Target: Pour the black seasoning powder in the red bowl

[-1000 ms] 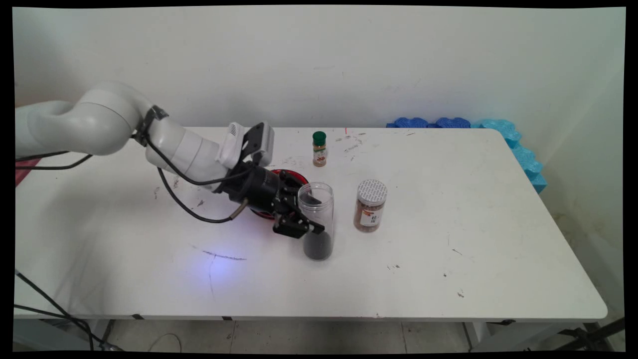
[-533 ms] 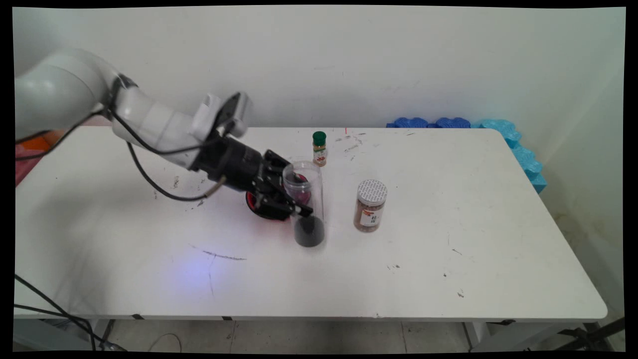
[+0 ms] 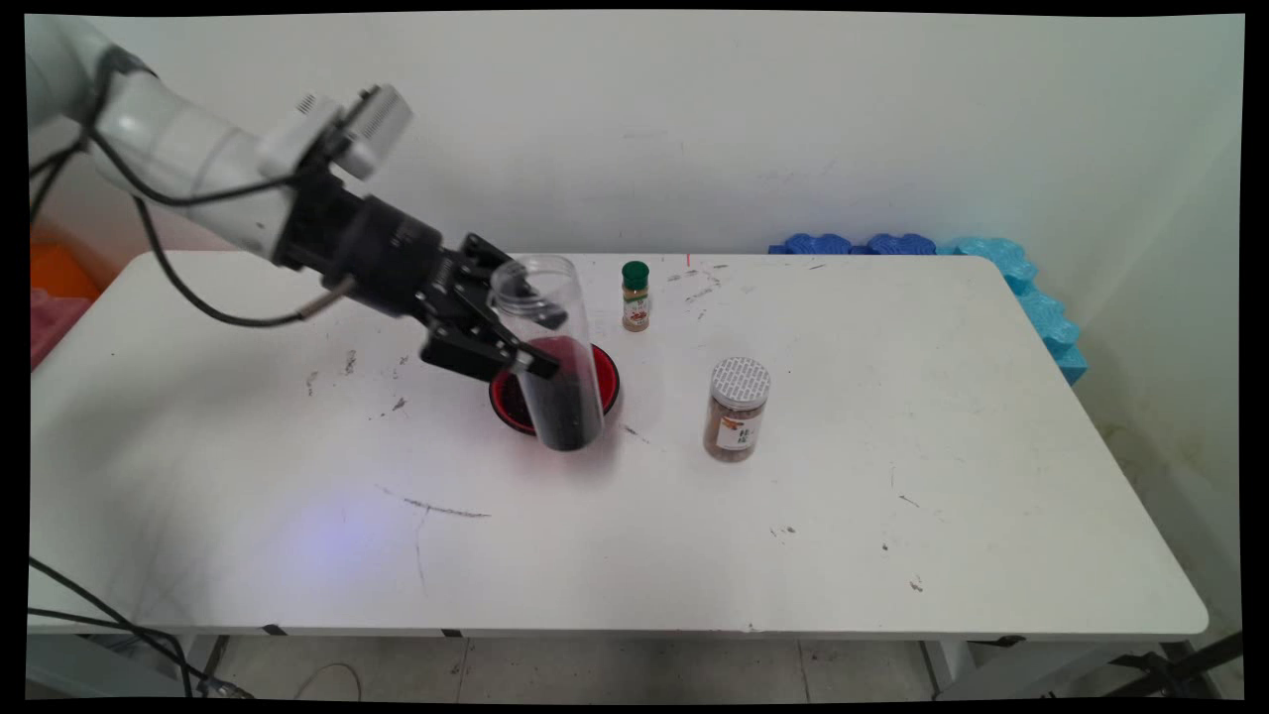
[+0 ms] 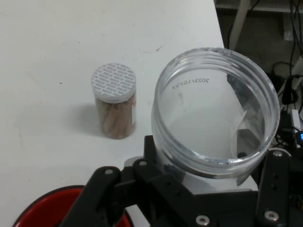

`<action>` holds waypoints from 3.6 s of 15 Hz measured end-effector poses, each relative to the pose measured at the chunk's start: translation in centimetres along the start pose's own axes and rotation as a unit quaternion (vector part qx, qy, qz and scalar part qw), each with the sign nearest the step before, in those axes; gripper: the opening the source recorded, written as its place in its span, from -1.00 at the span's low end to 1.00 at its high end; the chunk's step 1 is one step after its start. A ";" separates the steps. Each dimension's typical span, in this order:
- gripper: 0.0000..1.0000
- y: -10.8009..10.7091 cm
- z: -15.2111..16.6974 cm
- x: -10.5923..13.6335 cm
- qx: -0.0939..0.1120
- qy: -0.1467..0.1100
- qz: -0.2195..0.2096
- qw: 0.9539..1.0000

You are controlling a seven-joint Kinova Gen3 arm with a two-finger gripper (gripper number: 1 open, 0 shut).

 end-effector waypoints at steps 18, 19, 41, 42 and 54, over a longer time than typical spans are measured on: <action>-1.00 -2.0 -5.8 1.8 -0.040 -0.003 0.040 0.998; -1.00 -2.2 -5.7 1.8 -0.041 -0.006 0.036 0.999; -1.00 -4.6 -3.1 0.1 -0.082 -0.044 -0.339 0.936; -1.00 -4.7 -2.9 0.1 -0.084 -0.044 -0.358 0.929; -1.00 -5.1 -1.6 -0.3 -0.100 -0.042 -0.580 0.808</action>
